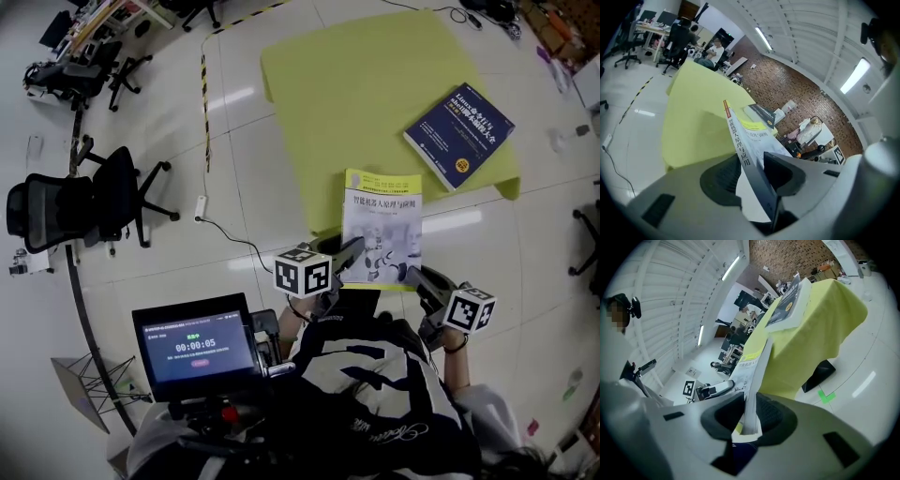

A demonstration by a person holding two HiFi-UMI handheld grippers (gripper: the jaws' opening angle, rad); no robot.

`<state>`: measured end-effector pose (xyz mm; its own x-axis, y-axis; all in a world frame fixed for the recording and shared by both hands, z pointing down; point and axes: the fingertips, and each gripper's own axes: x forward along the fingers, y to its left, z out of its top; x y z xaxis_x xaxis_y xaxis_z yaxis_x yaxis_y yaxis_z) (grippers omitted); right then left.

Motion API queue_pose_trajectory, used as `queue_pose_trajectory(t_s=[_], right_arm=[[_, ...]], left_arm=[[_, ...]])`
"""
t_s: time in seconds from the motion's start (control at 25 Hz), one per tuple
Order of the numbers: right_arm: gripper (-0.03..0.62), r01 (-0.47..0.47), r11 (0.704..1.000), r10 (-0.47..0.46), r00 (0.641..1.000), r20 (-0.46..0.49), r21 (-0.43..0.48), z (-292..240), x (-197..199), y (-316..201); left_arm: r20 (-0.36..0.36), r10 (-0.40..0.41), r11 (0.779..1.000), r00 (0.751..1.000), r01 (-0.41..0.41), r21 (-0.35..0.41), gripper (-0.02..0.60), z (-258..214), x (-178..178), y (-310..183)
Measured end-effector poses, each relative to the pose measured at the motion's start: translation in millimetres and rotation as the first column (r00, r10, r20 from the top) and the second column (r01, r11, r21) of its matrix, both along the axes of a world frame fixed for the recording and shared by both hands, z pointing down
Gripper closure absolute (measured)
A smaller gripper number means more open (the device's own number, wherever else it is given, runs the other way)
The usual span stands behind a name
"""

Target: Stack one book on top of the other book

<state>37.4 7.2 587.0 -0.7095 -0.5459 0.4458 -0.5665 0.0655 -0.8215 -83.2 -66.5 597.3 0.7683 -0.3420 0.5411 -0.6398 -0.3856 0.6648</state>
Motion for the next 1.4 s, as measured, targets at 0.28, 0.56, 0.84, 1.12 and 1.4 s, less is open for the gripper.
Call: queue_pose_trajectory(t_s=[0.28, 0.56, 0.84, 1.12, 1.4], right_arm=[[0.517, -0.037, 0.997, 0.037, 0.999, -0.005, 0.063, -30, -11, -18], [0.516, -0.165, 0.977, 0.172, 0.984, -0.046, 0.133, -43, 18, -37], [0.516, -0.283, 0.944, 0.299, 0.951, -0.081, 0.172, -66, 80, -55], [0.513, -0.253, 0.95, 0.279, 0.952, -0.13, 0.183, -56, 159, -118], [0.511, -0.158, 0.98, 0.177, 0.97, -0.168, 0.119, -43, 232, -182]], left_arm=[[0.033, 0.099, 0.987, 0.995, -0.102, 0.121, 0.428, -44, -3, -28], [0.043, 0.223, 0.955, 0.974, -0.227, 0.192, 0.428, -60, 37, -59], [0.056, 0.32, 0.913, 0.946, -0.323, 0.249, 0.426, -86, 110, -86], [0.023, 0.275, 0.943, 0.961, -0.274, 0.187, 0.426, -64, 183, -145], [0.05, 0.201, 0.974, 0.978, -0.205, 0.094, 0.426, -43, 247, -199]])
